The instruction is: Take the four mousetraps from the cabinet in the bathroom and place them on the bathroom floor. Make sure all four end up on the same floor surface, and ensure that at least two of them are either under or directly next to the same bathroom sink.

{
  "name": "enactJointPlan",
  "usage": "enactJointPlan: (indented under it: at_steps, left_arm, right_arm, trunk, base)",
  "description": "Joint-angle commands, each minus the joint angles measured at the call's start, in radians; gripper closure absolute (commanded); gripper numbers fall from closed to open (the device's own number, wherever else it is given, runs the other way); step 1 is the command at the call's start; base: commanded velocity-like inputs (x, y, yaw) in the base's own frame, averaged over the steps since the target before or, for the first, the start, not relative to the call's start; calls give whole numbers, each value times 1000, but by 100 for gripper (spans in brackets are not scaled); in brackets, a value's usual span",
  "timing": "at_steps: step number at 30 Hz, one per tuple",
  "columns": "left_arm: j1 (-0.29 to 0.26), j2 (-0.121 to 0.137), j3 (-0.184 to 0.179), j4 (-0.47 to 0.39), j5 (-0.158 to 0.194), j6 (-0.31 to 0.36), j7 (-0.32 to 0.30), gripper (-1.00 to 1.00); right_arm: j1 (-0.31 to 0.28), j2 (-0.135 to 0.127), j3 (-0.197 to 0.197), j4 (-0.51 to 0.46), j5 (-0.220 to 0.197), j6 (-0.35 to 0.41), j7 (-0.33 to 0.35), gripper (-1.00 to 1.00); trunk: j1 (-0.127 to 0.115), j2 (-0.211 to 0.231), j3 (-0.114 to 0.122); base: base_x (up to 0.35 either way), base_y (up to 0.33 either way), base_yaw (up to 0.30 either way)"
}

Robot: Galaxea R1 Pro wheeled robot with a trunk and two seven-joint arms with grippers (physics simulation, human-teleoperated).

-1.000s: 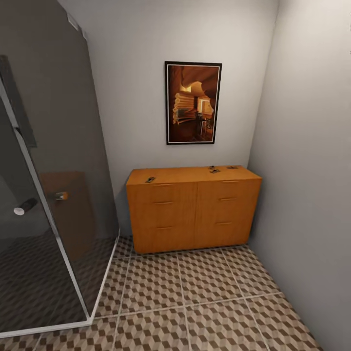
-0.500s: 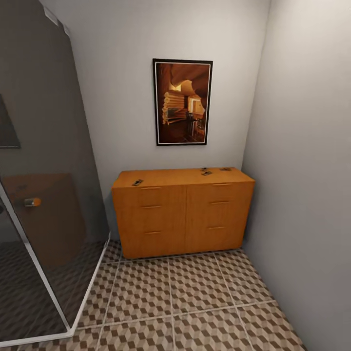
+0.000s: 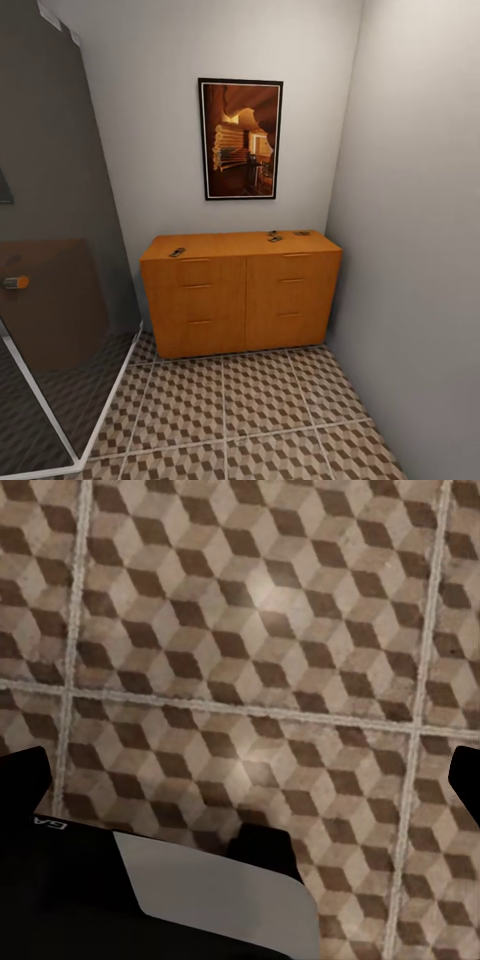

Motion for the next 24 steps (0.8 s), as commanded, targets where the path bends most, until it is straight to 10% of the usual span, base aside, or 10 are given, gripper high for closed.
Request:
enactJointPlan:
  at_steps: [1, 24]
  left_arm:
    - [-1, 1, -6, 1, 0, -4, 0, -100]
    - [-1, -1, -2, -26, -3, -1, 2, -100]
  right_arm:
    - [-1, 1, 4, 1, 6, -3, -5, -100]
    - [-1, 21, 1, -9, 4, -32, -3, -100]
  trunk:
    - [0, -1, -1]
    - [0, -1, -1]
  base:
    - [15, -20, 0]
    - [2, -3, 0]
